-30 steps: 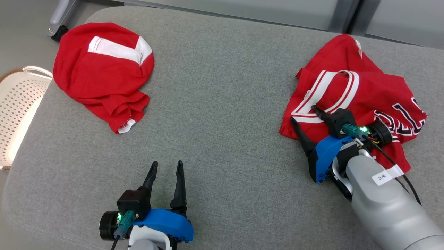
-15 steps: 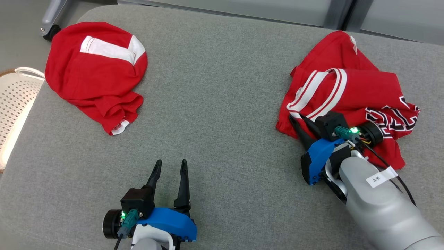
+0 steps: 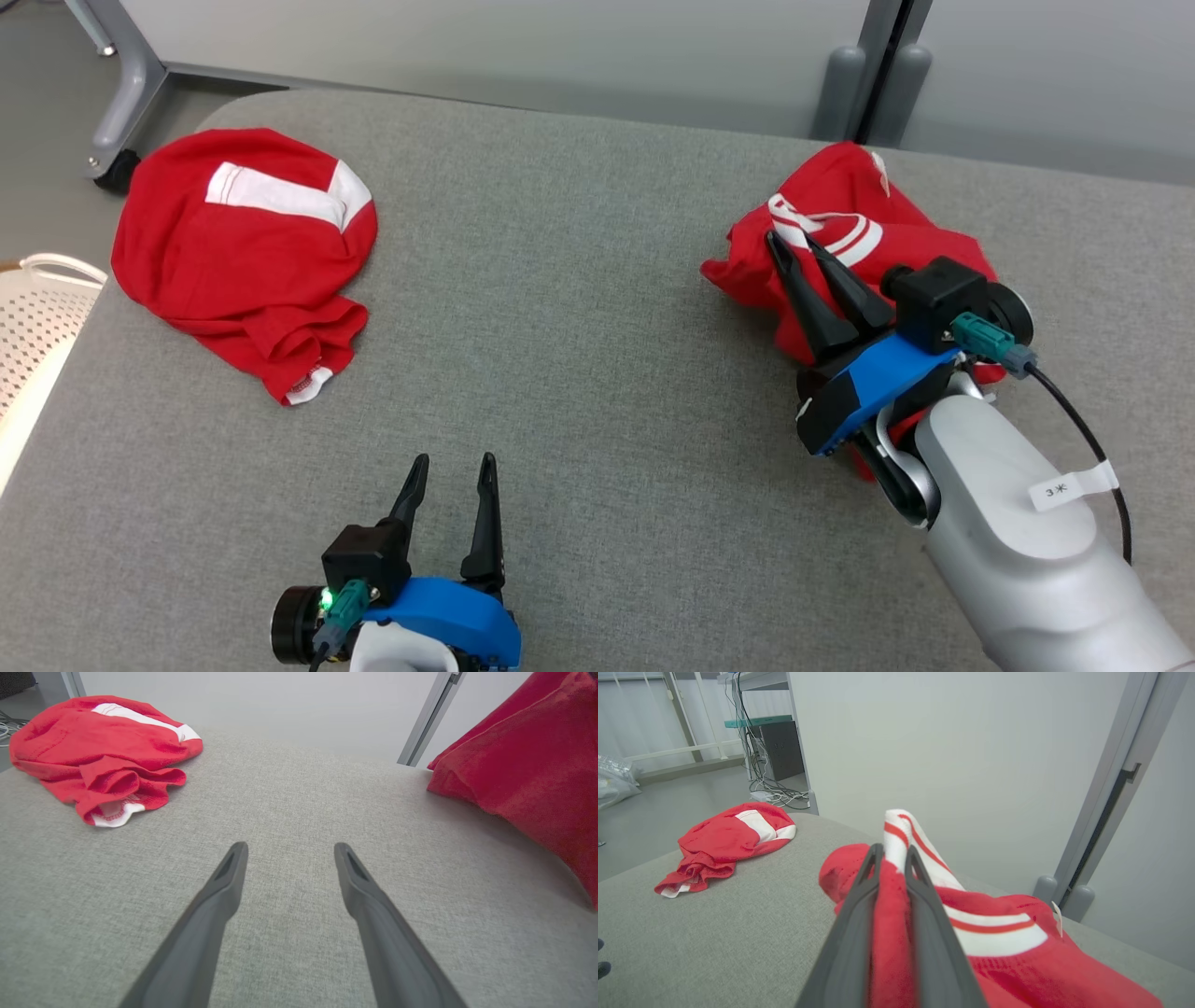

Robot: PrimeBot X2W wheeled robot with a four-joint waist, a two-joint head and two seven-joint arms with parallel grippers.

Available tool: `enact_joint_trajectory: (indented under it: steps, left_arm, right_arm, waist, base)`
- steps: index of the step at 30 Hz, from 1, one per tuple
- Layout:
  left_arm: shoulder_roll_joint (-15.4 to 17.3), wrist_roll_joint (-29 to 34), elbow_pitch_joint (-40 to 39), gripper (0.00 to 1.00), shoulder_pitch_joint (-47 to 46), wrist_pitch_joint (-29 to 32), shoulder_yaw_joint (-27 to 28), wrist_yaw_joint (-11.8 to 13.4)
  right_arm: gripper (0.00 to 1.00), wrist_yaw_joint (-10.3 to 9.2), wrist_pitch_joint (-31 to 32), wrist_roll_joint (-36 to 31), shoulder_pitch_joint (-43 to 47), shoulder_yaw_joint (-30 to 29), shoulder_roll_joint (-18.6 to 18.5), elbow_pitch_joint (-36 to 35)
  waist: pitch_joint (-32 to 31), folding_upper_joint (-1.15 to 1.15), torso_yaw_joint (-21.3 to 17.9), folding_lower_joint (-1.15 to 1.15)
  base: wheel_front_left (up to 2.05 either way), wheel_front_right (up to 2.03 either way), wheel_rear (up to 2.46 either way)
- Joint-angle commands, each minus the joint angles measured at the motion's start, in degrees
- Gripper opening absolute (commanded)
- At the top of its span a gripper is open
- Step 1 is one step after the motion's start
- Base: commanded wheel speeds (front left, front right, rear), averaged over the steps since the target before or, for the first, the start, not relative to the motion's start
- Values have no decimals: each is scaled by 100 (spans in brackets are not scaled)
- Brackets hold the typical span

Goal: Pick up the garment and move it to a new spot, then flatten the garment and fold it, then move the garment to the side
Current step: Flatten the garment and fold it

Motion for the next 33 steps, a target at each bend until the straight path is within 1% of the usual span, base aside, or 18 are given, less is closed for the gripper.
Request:
enact_joint_trajectory:
  steps: [1,5,10,13,14,15,16,17,21,23,25,28,33]
  left_arm:
    - [-2,21,34,100,43,-18,28,-37]
    - [-2,52,89,100,133,-18,53,-89]
    - [-3,84,144,100,244,-18,132,-120]
    - [-3,109,154,100,294,-18,189,-147]
    - [-3,121,166,100,324,-18,196,-150]
    - [-3,107,168,100,343,-18,209,-152]
    - [-3,109,174,100,343,-18,196,-167]
    - [-3,108,178,100,332,-18,191,-177]
    - [-3,124,186,100,230,-18,169,-195]
    - [-2,168,188,100,191,-18,177,-205]
    - [-1,190,188,100,154,-17,196,-197]
    - [-2,244,193,100,82,-18,217,-216]
    - [-2,268,176,100,12,-18,162,-271]
  right_arm:
    - [0,2,-6,71,53,-63,50,-263]
    - [0,2,-6,181,99,-77,142,-820]
    - [0,2,-5,555,227,51,235,-1723]
    - [0,2,-5,825,498,-108,244,-2076]
    - [10,2,-5,860,629,-193,228,-2121]
    - [36,2,-5,900,799,-285,203,-2091]
    - [91,2,-5,921,973,-414,171,-2022]
    - [100,2,-4,902,1158,-580,113,-1915]
    - [100,2,-5,625,1787,-1312,-64,-1337]
    - [100,2,-5,479,1982,-1697,-89,-1117]
    - [100,2,-5,389,2124,-1958,-39,-1017]
    - [100,2,-5,277,2211,-2055,43,-1042]
    - [100,2,-5,122,2167,-1938,214,-1050]
  waist:
    - [-183,0,-97,0]
    - [-416,0,-132,0]
    - [-606,0,-188,0]
    - [-648,0,-275,0]
    - [-653,0,-312,0]
    - [-653,0,-364,0]
    - [-651,0,-404,0]
    - [-641,0,-453,0]
    - [-568,0,-656,0]
    - [-524,0,-756,0]
    - [-489,0,-847,0]
    - [-445,0,-957,0]
    - [-423,0,-1025,0]
  base:
    - [0,0,0]
    - [0,0,0]
    - [0,0,0]
    - [0,0,0]
    - [0,0,0]
    - [0,0,0]
    - [0,0,0]
    - [0,0,0]
    - [0,0,0]
    - [0,0,0]
    - [0,0,0]
    - [0,0,0]
    - [0,0,0]
